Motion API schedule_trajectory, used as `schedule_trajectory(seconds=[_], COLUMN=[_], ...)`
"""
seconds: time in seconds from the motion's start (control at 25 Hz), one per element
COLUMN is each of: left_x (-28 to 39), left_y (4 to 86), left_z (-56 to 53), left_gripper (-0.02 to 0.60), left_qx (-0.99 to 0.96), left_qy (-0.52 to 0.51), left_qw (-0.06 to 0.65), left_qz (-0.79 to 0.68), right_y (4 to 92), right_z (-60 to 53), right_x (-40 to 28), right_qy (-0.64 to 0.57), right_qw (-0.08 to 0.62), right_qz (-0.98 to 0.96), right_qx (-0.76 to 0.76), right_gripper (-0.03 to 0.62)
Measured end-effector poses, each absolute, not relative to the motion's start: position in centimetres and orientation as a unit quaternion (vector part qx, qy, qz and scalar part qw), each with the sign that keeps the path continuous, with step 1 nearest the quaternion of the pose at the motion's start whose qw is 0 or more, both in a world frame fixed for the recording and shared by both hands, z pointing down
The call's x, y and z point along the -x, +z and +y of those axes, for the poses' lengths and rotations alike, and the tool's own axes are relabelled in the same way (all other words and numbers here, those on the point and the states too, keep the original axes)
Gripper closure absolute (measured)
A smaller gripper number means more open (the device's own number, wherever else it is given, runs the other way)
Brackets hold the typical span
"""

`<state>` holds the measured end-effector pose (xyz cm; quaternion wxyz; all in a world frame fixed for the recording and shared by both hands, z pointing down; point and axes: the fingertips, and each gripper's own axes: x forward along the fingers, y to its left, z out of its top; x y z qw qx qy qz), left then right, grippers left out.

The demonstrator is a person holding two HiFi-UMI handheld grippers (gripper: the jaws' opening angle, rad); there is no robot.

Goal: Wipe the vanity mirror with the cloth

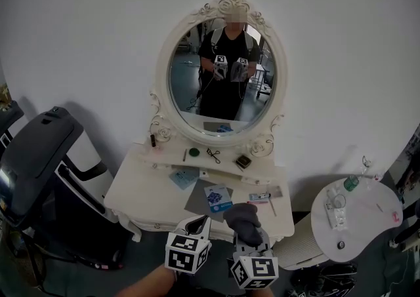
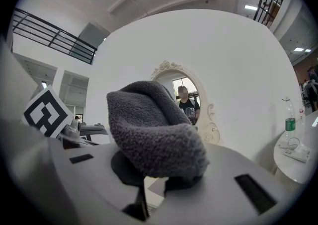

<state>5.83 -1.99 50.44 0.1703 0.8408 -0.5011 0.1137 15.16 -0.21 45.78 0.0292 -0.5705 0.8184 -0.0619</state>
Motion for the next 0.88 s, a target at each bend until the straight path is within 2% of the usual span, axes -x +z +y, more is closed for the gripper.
schedule_trajectory(seconds=[0.88], left_x=[-1.8], left_y=[48.7], left_z=[-18.2], left_gripper=[0.578], left_qx=[-0.851], left_qy=[0.1], left_qw=[0.156], left_qz=[-0.491], right_y=[44.6], right_z=[-16.2], right_x=[-11.0], right_qy=[-0.037], right_qw=[0.002], right_qz=[0.813], right_qx=[0.581], right_gripper=[0.557])
